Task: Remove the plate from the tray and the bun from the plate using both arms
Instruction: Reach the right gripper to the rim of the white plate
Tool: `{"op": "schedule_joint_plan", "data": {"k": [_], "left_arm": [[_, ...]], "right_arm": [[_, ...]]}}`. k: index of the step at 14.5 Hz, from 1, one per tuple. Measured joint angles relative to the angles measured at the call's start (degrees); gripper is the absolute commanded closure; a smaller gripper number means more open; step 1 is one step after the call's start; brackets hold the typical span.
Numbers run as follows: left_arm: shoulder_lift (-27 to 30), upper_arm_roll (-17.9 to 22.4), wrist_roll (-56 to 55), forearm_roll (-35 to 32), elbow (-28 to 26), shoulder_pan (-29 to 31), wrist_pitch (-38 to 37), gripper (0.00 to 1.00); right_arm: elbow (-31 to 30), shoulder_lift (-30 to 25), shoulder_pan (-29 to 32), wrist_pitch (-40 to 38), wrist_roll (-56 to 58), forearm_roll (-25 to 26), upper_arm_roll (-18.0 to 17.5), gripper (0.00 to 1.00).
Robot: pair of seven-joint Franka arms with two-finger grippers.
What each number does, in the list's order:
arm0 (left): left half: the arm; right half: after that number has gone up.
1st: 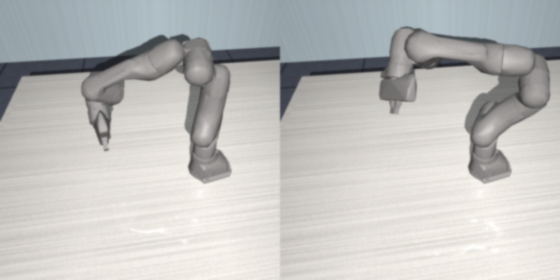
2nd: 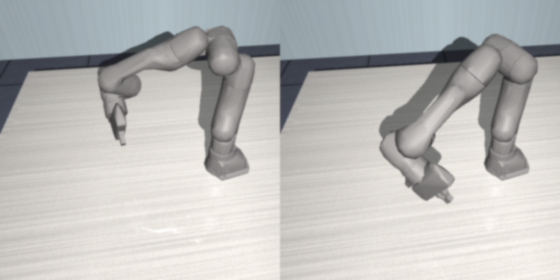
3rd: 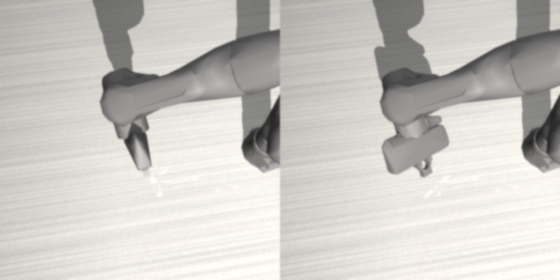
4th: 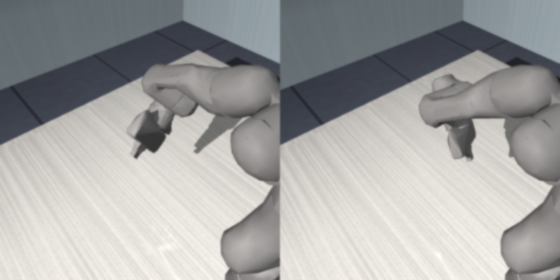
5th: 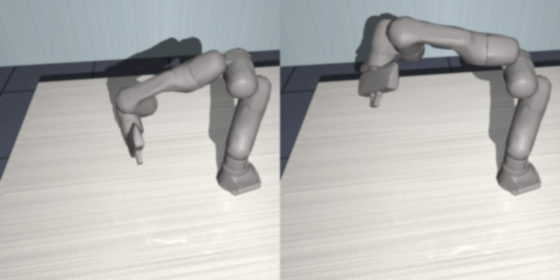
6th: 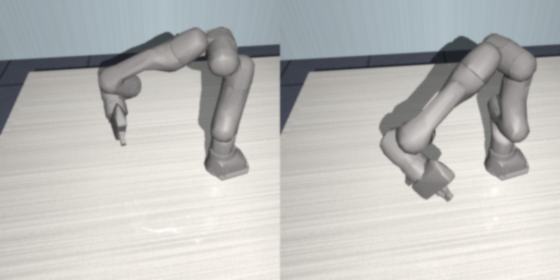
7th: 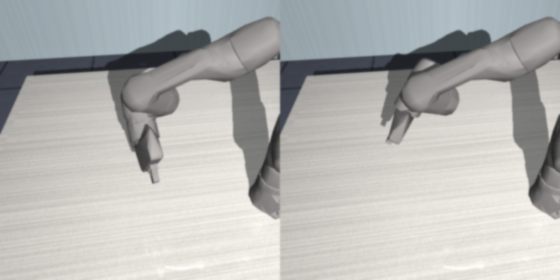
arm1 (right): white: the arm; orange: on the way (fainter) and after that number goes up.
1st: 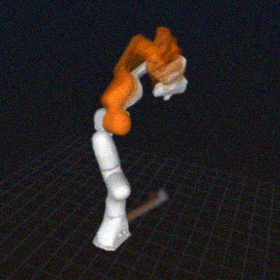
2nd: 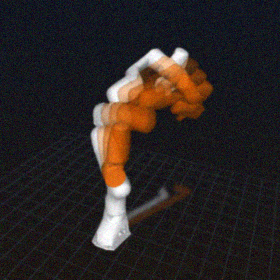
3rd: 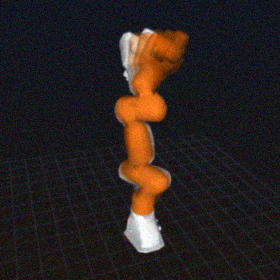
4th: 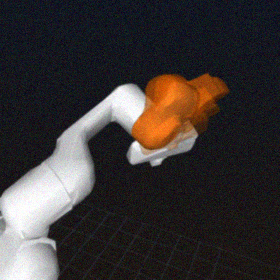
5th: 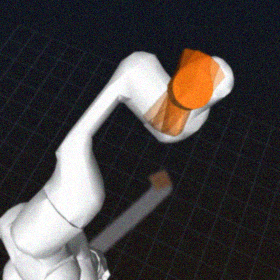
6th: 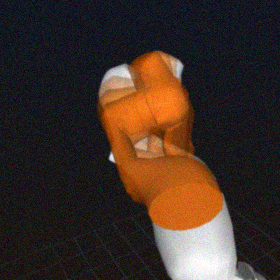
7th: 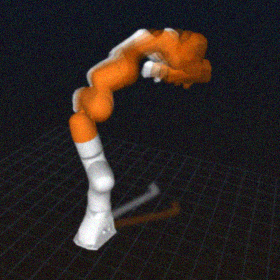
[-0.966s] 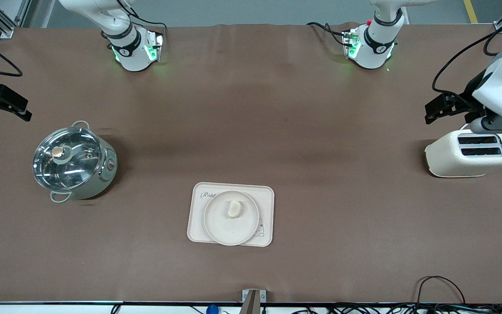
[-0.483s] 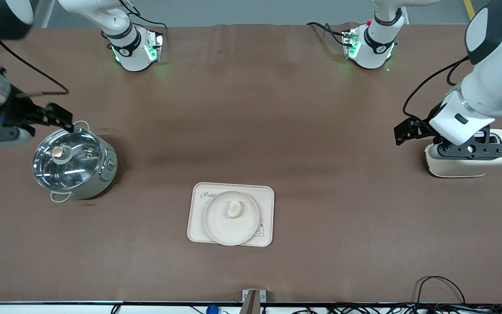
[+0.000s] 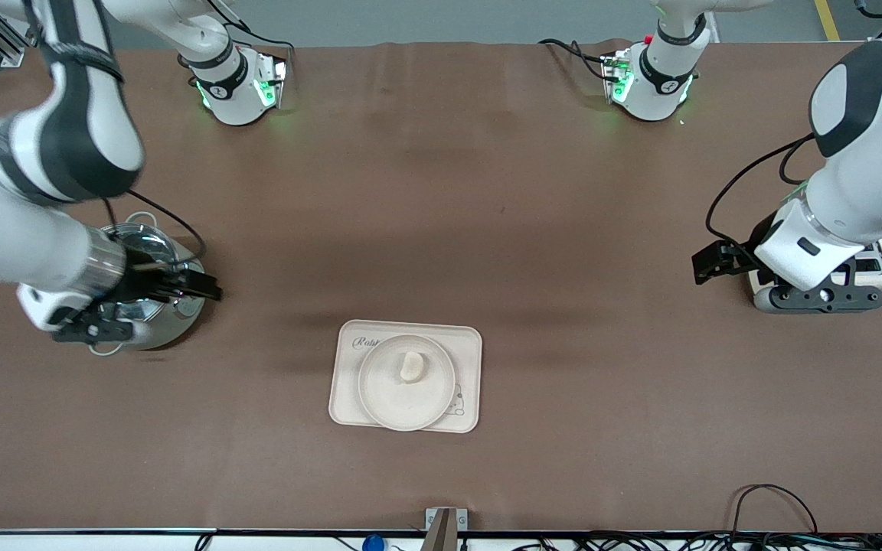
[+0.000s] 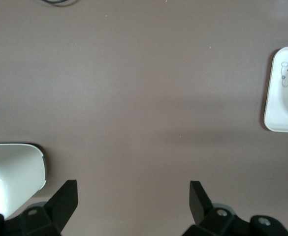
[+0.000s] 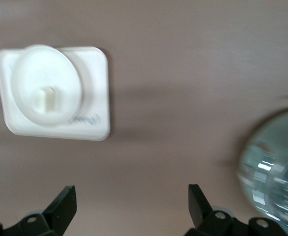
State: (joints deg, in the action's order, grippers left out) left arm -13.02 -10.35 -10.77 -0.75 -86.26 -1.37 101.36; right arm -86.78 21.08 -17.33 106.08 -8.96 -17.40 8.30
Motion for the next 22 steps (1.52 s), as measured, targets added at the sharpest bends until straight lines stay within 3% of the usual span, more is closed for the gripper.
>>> {"op": "schedule_joint_plan", "data": {"k": [4, 7, 12, 18, 21, 22], "left_arm": [[-0.8, 0.2, 0.0, 0.0, 0.1, 0.1, 1.3, 0.0], [-0.8, 0.2, 0.0, -0.1, 0.1, 0.1, 1.5, 0.0], [-0.8, 0.3, 0.0, -0.2, 0.3, 0.5, 1.5, 0.0], [-0.8, 0.3, 0.3, -0.2, 0.6, 1.3, 1.5, 0.0], [-0.8, 0.3, 0.3, -0.2, 0.7, 1.3, 1.5, 0.0], [-0.7, 0.3, 0.3, -0.2, 0.7, 1.3, 1.5, 0.0]], "right_arm": [[-0.2, 10.2, -7.8, 17.0, -7.2, -6.7, -0.2, 0.0], [-0.1, 18.1, -9.5, 29.1, -7.3, -9.2, -0.4, 0.0], [3.7, 26.1, -9.4, 35.9, -7.2, -9.5, -2.5, 0.01], [5.3, 29.8, -11.7, 40.5, -7.3, -9.5, -3.6, 0.61], [5.7, 31.0, -12.6, 41.9, -7.3, -9.5, -3.6, 0.96], [5.8, 31.0, -12.7, 41.9, -7.3, -9.5, -3.6, 0.99]]}}
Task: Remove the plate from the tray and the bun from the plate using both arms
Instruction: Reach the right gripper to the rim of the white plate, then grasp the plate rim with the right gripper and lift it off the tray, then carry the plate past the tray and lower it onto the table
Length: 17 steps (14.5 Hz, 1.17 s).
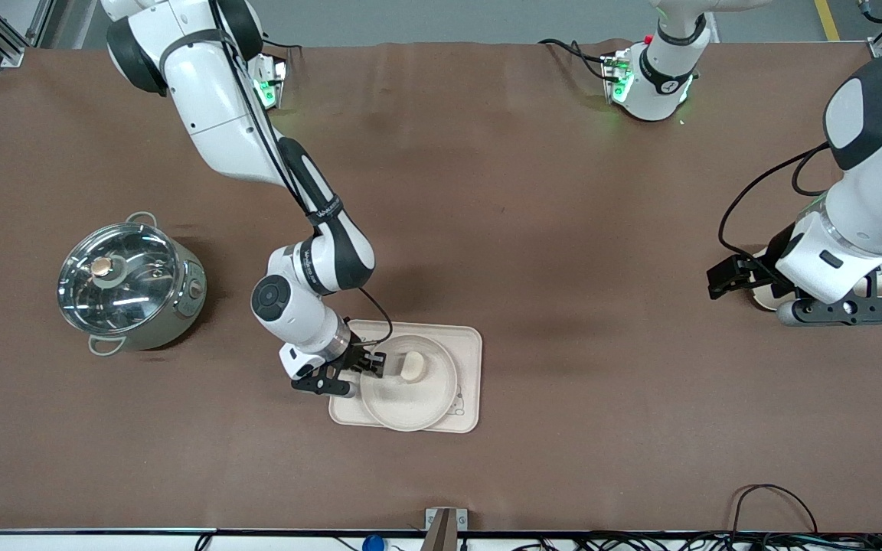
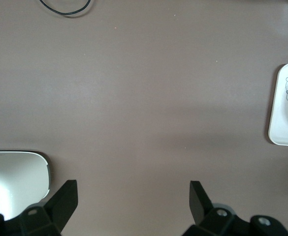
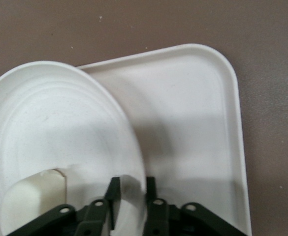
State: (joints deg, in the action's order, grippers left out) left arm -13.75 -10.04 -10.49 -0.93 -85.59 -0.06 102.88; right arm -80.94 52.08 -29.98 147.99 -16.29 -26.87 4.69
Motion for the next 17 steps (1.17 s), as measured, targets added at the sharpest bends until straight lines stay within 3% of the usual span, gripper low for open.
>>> {"op": "schedule_joint_plan", "data": {"k": [6, 9, 12, 15, 17], "left_arm": [[0.3, 0.0, 0.2, 0.0, 0.1, 0.9, 0.0, 0.0], [0.5, 0.0, 0.2, 0.0, 0.2, 1.1, 0.0, 0.0], [0.9, 0.0, 0.2, 0.0, 0.2, 1.1, 0.0, 0.0], [1.1, 0.0, 0.2, 0.0, 0.2, 1.1, 0.0, 0.0], [1.4, 0.0, 0.2, 0.0, 0.3, 1.1, 0.0, 0.0]], "right_arm": [[3.6, -0.7, 0.6, -4.6, 1.3, -0.2, 0.2, 1.0], [3.1, -4.8, 0.7, -9.0, 1.9, -1.4, -0.8, 1.0], [-3.9, -11.8, 2.5, -9.9, 5.7, -5.3, -4.2, 1.0], [-15.9, -19.6, 3.5, -10.1, 12.5, -11.2, -6.6, 1.0], [-23.3, -23.6, 3.1, -10.0, 14.0, -12.3, -7.8, 1.0]]}}
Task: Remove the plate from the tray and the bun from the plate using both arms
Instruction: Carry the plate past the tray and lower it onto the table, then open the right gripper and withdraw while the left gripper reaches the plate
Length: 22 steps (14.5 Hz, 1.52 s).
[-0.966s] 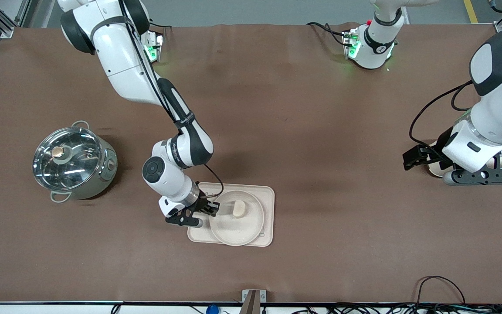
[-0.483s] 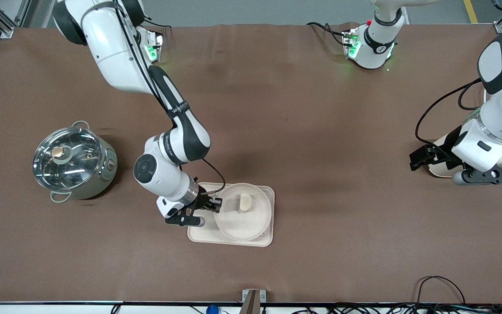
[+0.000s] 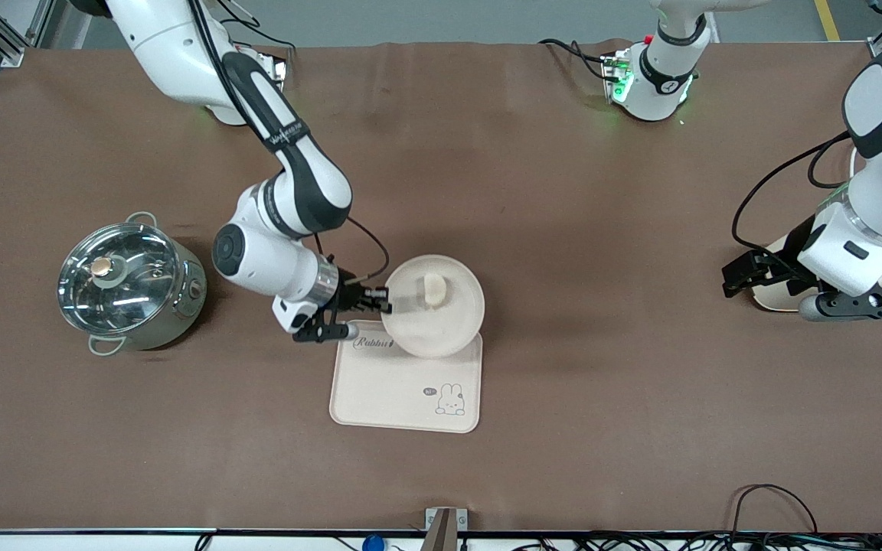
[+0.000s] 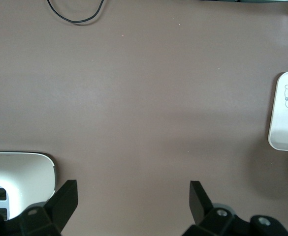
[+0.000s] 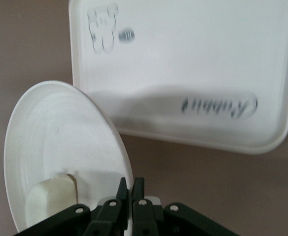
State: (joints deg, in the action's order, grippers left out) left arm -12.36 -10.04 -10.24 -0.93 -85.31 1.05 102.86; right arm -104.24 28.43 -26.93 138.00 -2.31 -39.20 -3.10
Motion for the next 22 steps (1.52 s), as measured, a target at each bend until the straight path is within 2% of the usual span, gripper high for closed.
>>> {"op": "schedule_joint_plan", "data": {"k": [4, 6, 7, 10, 14, 16, 19, 22], "left_arm": [[0.9, 0.0, 0.0, 0.0, 1.1, 0.0, 0.0, 0.0], [1.0, 0.0, 0.0, 0.0, 1.2, 0.0, 0.0, 0.0], [1.0, 0.0, 0.0, 0.0, 1.2, 0.0, 0.0, 0.0], [1.0, 0.0, 0.0, 0.0, 1.2, 0.0, 0.0, 0.0], [1.0, -0.2, 0.0, 0.0, 1.2, 0.0, 0.0, 0.0], [1.0, -0.5, -0.1, 0.0, 1.2, -0.5, -0.2, 0.0], [0.0, -1.1, -6.5, 0.0, 0.6, -4.8, -0.7, 0.0], [-3.1, -1.5, -18.3, 0.0, 0.4, -12.6, -0.5, 0.0]], "right_arm": [[-9.5, -2.6, -5.6, 8.4, 0.6, -3.7, -1.1, 0.97], [-11.5, -1.5, -9.1, 13.7, 0.5, -5.9, -1.2, 0.84], [-11.9, -0.5, -10.1, 15.3, 0.5, -6.7, -1.2, 0.7], [-11.9, 1.5, -10.4, 16.3, 0.5, -6.9, -0.9, 0.0], [-10.8, 0.1, -7.8, 15.2, 2.5, -6.4, 0.2, 0.0], [-10.0, -2.9, -5.3, 12.8, 6.3, -4.4, 2.5, 0.0], [-7.7, -7.4, -2.1, 2.7, 8.4, 1.4, 9.0, 0.0], [-0.3, -9.0, -1.7, -11.5, 8.6, 10.6, 17.6, 0.0]]}}
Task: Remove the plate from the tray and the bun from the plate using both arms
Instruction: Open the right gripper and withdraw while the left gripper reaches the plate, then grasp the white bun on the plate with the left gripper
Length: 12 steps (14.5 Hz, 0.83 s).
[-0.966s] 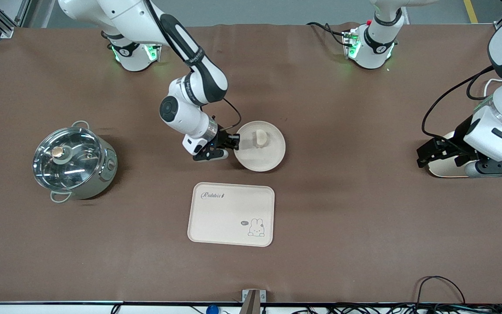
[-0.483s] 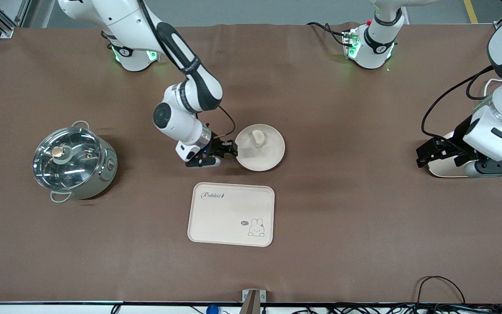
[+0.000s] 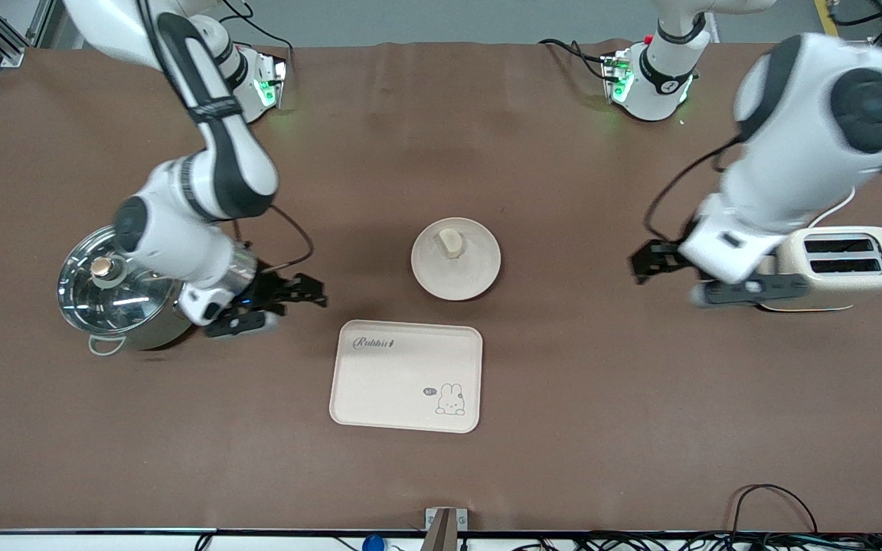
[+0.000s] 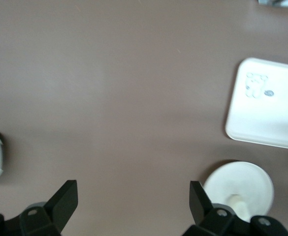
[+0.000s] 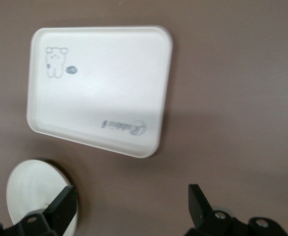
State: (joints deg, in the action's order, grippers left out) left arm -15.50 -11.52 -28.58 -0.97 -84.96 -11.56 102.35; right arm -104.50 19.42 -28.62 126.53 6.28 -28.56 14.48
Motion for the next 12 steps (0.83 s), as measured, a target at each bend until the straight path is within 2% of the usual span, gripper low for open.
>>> {"op": "schedule_joint_plan", "data": {"k": [4, 7, 9, 12], "left_arm": [[-5.2, -0.1, -8.9, 0.0, -0.1, -7.6, 0.5, 0.0], [-8.9, -0.2, -19.9, 0.0, -0.2, -13.6, 0.6, 0.0], [-11.8, -0.3, -29.6, 0.0, -0.8, -18.3, 2.0, 0.0], [-15.2, -0.3, -41.9, 0.0, -5.1, -24.9, 12.4, 0.03]], "right_arm": [[11.3, -1.8, 0.1, -18.0, 1.8, 10.0, 9.2, 0.0], [15.2, -5.7, 0.1, -22.8, 2.2, 17.7, 13.0, 0.0], [16.8, -8.5, 0.1, -26.2, 2.2, 19.1, 16.1, 0.0], [22.3, -10.3, 0.2, -33.5, 2.3, 19.7, 18.9, 0.0]]}}
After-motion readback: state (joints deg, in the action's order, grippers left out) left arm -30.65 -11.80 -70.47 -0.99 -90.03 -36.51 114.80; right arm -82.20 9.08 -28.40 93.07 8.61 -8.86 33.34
